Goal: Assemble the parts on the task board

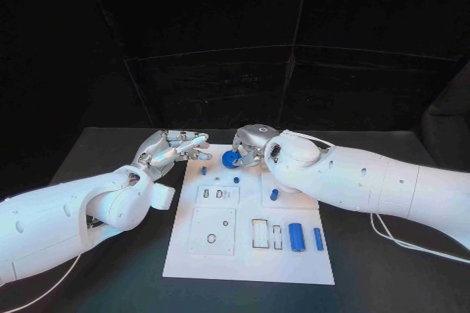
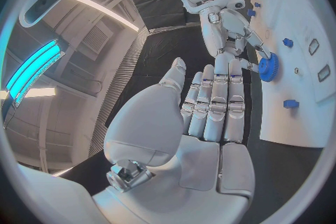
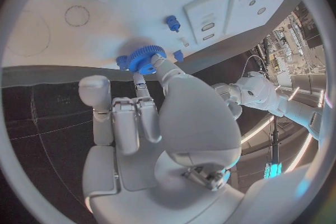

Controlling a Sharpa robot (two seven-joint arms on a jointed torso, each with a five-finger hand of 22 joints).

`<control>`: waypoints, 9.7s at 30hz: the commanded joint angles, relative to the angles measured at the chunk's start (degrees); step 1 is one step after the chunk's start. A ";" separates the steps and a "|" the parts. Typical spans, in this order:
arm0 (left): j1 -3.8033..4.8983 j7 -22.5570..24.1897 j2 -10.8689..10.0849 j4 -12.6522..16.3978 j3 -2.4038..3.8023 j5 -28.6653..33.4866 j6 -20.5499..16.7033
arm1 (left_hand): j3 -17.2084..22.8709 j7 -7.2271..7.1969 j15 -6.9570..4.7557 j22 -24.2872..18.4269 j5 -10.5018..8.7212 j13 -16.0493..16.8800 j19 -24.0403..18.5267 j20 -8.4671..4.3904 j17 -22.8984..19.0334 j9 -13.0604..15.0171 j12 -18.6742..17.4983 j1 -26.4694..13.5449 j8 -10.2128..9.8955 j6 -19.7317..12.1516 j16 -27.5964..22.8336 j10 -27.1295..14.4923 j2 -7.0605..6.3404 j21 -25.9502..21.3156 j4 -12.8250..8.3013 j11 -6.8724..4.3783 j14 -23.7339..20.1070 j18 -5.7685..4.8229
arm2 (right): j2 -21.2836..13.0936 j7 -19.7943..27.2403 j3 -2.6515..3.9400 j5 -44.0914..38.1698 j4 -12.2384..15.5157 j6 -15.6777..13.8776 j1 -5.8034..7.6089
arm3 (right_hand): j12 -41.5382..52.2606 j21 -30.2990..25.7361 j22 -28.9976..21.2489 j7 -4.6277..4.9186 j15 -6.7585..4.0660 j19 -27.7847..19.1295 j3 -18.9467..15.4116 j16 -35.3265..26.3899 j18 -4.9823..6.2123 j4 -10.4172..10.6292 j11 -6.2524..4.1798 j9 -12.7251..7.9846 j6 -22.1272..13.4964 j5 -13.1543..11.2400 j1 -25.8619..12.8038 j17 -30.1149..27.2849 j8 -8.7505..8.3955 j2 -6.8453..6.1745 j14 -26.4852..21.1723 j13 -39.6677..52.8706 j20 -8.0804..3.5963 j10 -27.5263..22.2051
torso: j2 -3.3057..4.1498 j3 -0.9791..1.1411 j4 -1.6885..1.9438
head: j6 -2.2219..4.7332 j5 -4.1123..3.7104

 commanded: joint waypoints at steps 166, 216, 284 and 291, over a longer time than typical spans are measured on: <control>-0.02 -0.56 -0.37 -0.91 -0.30 -0.61 1.24 | -0.60 -0.39 -0.80 -0.18 0.10 0.18 1.90 -0.68 1.76 0.01 -0.51 0.22 -0.43 1.06 -0.14 2.87 1.31 -0.32 -1.19 -0.59 1.87 0.40 | -21.47 8.65 0.07 25.28 15.50 -11.24 -2.64 | -3.38 0.46 -0.50 -1.25 0.21 -0.35 4.15 0.40 -0.95 -4.58 -0.29 2.37 1.96 -7.19 -0.05 11.72 -0.22 3.17 5.37 5.30 0.20 -0.54 | -1.21 -0.29 -1.01 | -1.30 -1.50; 0.79 0.18 0.28 -2.38 -0.29 1.36 1.16 | -0.68 -0.38 -0.79 -0.21 0.10 0.16 1.92 -0.67 1.86 0.01 -0.61 0.22 -0.46 1.10 -0.20 2.88 1.27 -0.37 -1.29 -0.57 1.86 0.40 | -3.05 -1.58 -0.20 10.82 11.36 -1.54 -7.20 | -3.75 0.03 -1.21 -1.19 0.22 -0.60 4.78 0.28 -0.85 -4.83 -0.25 2.29 1.87 -4.25 -1.63 11.48 -0.65 1.70 5.31 5.04 0.20 -0.74 | -1.68 -0.54 -0.91 | -3.59 2.78; 0.78 -2.29 -0.06 -2.82 -0.29 -0.87 0.38 | -1.26 -1.18 -2.57 0.91 0.77 0.25 7.15 -2.59 4.56 0.10 -0.49 -0.12 -0.43 2.07 3.34 4.63 1.70 2.27 -1.68 -1.68 9.03 0.37 | -5.49 8.30 -0.50 11.23 12.82 -19.56 -7.50 | -6.66 -1.26 -3.41 1.14 2.10 -1.44 -10.82 0.04 -0.57 1.82 1.96 2.18 -6.70 1.15 -5.05 11.02 -3.20 -3.41 5.18 1.77 1.91 -4.05 | -1.60 -0.49 -0.86 | -3.96 2.68; 0.83 -11.54 -0.05 -3.67 -0.28 -9.44 -2.03 | -2.25 -4.63 -6.87 4.45 0.47 2.58 16.61 -6.87 24.13 0.59 3.43 -0.57 0.55 5.99 27.17 14.40 1.84 9.44 -2.15 -5.49 16.63 0.41 | -12.03 21.09 -0.42 19.44 17.66 -16.48 -6.03 | -8.89 -3.01 -6.54 1.73 2.55 -3.12 -13.73 -0.87 -0.07 2.61 2.48 2.15 -8.71 0.85 -2.61 8.99 -3.32 -2.29 4.67 -0.75 2.33 -6.17 | -1.87 -0.45 -0.95 | -3.77 2.77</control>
